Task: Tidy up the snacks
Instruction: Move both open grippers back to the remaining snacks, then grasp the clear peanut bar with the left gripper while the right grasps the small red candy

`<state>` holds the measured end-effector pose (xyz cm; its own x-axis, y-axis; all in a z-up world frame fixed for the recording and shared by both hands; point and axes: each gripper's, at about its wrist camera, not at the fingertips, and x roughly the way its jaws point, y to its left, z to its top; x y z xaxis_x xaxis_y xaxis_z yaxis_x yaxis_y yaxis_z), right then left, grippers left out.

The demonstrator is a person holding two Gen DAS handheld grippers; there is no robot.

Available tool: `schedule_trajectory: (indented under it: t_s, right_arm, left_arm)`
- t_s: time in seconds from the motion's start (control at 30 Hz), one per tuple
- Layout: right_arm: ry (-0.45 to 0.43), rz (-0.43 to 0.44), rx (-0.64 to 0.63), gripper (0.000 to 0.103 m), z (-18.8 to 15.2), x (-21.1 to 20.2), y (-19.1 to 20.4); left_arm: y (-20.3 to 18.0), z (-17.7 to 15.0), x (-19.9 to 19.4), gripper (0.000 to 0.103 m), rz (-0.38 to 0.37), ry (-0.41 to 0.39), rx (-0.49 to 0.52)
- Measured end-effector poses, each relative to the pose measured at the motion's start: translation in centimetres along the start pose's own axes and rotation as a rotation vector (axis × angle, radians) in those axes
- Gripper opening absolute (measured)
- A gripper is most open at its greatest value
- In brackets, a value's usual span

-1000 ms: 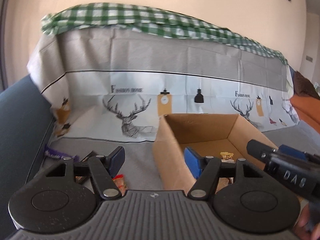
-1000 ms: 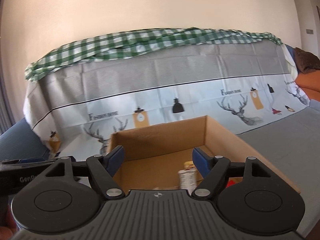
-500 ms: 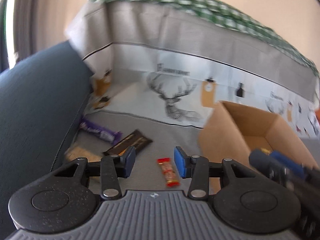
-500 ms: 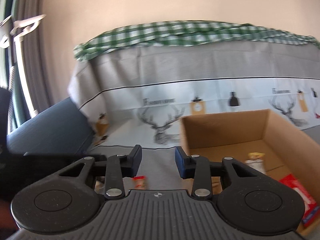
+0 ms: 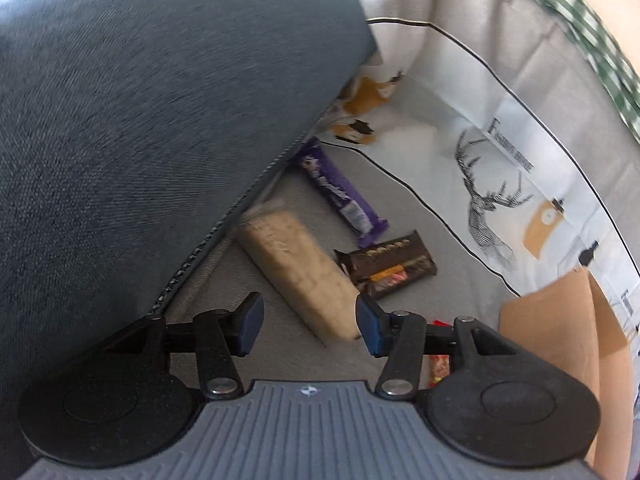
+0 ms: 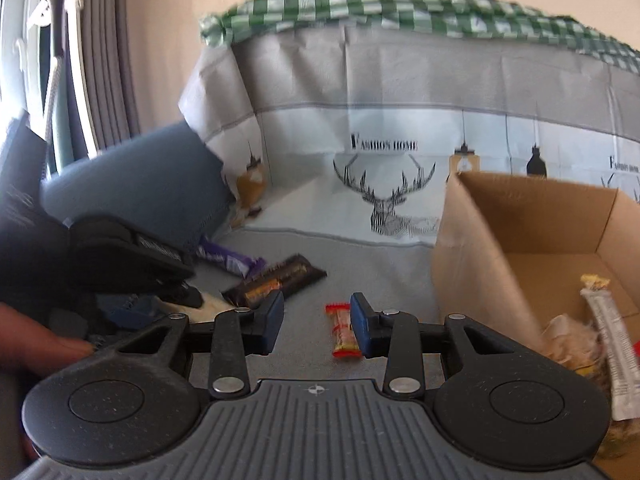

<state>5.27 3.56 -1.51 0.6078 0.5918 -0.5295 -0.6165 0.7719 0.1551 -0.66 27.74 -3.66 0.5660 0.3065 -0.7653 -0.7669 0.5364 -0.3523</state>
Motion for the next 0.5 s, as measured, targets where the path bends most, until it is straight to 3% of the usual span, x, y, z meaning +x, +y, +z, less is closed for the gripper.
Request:
schedule_trajectory:
  t_s: [0.1, 0.3, 0.37, 0.5]
  right_arm:
    - [0.022, -0.034, -0.012, 0.039, -0.8, 2.0, 0.2]
    - [0.063, -0.07, 0.035, 0.042, -1.7, 5.6, -0.5]
    - [0.047, -0.076, 0.008, 0.052, -2.0, 6.6, -0.5]
    - [0.105, -0.097, 0.047, 0.053, -2.2, 9.2, -1.0]
  left_arm:
    - [0.3, 0.2, 0.8, 0.059, 0.003, 0.011, -0.004]
    - [-0.1, 0.4, 2.3, 0.069, 0.002, -0.005, -0.018]
    - [-0.5, 0.6, 3.1, 0.072, 0.008, -0.01, -0.027]
    - [-1.5, 1.1, 4.7, 0.075, 0.048, -0.011, -0.006]
